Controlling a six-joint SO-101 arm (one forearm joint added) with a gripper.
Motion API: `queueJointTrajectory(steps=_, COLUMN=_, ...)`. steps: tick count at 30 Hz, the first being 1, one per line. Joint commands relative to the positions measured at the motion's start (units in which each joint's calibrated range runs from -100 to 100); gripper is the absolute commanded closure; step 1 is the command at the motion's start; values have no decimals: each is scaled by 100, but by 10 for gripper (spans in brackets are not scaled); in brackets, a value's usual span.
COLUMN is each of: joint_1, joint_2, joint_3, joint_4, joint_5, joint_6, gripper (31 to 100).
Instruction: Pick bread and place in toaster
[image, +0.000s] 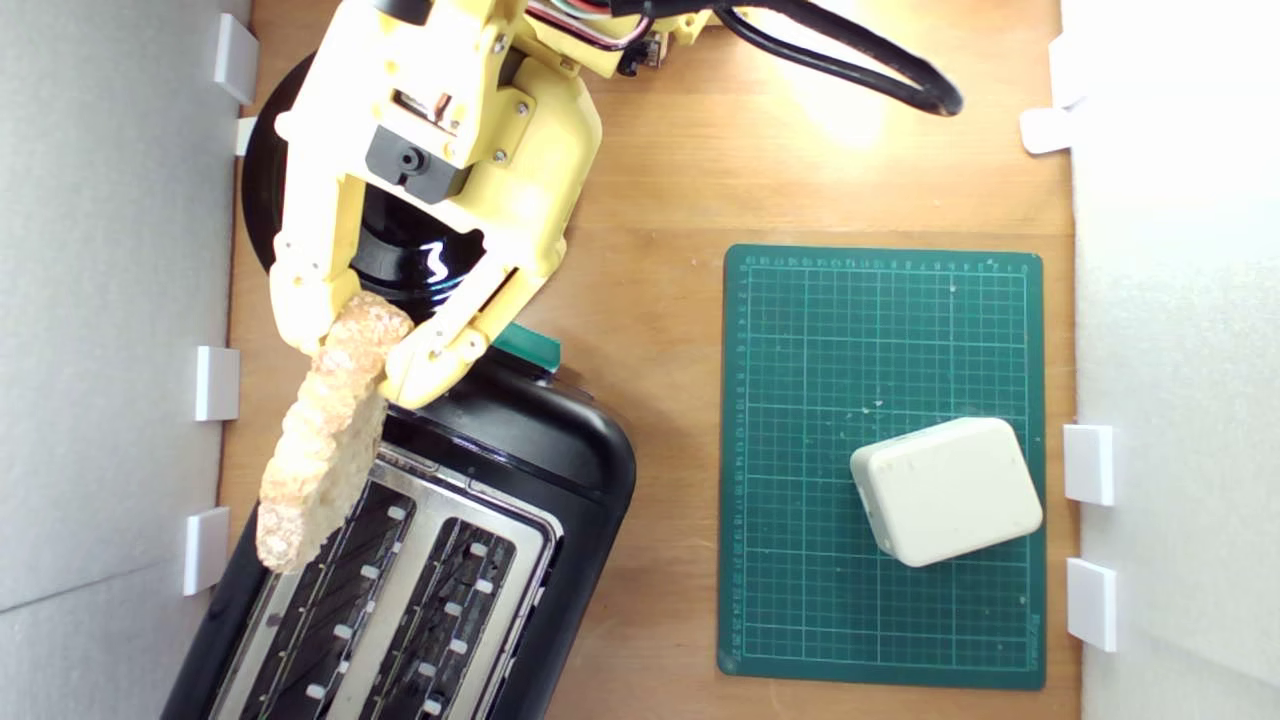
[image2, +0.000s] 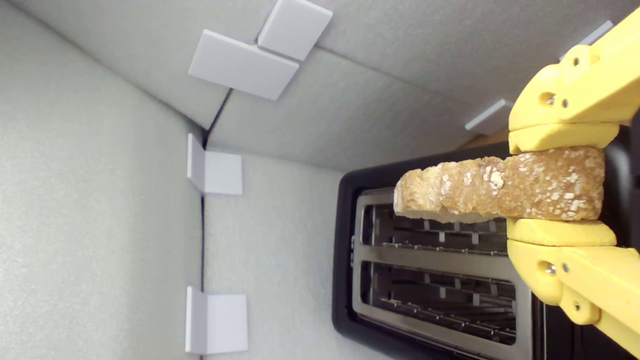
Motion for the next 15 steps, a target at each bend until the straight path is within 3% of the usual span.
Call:
queueJointTrajectory(steps=1, joint_1=-19, joint_2=-18, joint_3=-378, joint_4=-35, joint_5=-39, joint_6=-20, gripper=756)
queueJointTrajectory(steps=15, joint_1=-156, joint_2=714, joint_3=-1022, joint_4=-44, joint_5=-47, joint_6=-26, gripper=756)
